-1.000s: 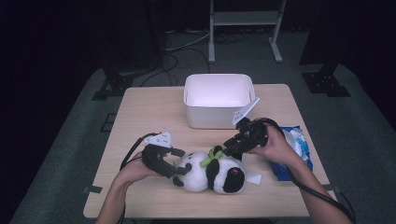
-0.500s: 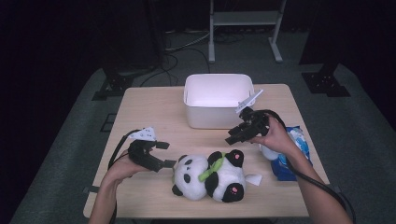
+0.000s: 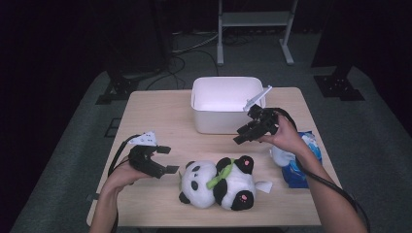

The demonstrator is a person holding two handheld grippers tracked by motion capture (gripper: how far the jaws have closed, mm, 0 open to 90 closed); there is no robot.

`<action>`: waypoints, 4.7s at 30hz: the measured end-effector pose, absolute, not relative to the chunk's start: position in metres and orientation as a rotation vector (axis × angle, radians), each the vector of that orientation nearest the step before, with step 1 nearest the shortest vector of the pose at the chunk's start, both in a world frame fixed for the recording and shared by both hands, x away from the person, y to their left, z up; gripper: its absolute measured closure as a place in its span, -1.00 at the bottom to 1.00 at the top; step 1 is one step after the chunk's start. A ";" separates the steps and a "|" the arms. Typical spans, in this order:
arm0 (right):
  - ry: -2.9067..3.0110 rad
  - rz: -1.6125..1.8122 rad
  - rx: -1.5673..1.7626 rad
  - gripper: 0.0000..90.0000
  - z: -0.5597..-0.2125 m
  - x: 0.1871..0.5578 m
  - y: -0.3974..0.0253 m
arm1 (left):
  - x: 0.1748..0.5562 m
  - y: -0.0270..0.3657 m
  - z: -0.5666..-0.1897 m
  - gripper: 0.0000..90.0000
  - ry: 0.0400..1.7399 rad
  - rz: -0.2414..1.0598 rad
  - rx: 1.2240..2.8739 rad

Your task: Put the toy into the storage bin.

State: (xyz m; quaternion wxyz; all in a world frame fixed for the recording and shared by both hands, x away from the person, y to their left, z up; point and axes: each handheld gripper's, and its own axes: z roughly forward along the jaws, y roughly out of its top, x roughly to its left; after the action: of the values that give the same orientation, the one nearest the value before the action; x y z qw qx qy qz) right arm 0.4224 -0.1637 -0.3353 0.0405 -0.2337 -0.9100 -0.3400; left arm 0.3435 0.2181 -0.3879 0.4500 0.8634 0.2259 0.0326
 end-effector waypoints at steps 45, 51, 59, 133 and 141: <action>-2.907 -0.938 -0.671 0.40 -0.314 0.518 -0.128 | 0.346 0.242 -0.386 -0.78 0.631 0.103 2.097; -2.919 -0.897 -0.656 0.46 -0.322 0.523 -0.120 | 0.346 0.245 -0.386 -0.78 0.645 0.098 2.085; -2.921 -0.852 -0.636 0.66 -0.332 0.524 -0.109 | 0.346 0.250 -0.388 -0.79 0.662 0.098 2.078; -2.911 -0.993 -0.453 0.44 -0.297 0.409 -0.117 | 0.345 0.248 -0.393 -0.79 0.673 0.077 2.083; -2.880 -1.009 -0.406 0.39 -0.295 0.387 -0.125 | 0.345 0.246 -0.394 -0.79 0.672 0.067 2.090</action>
State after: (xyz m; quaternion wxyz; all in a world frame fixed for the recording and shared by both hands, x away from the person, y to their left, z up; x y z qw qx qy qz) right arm 0.3869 -0.1251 -0.2946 0.0315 -0.1318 -0.9351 -0.3275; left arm 0.3450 0.2464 -0.3939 0.4553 0.8472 0.2724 0.0271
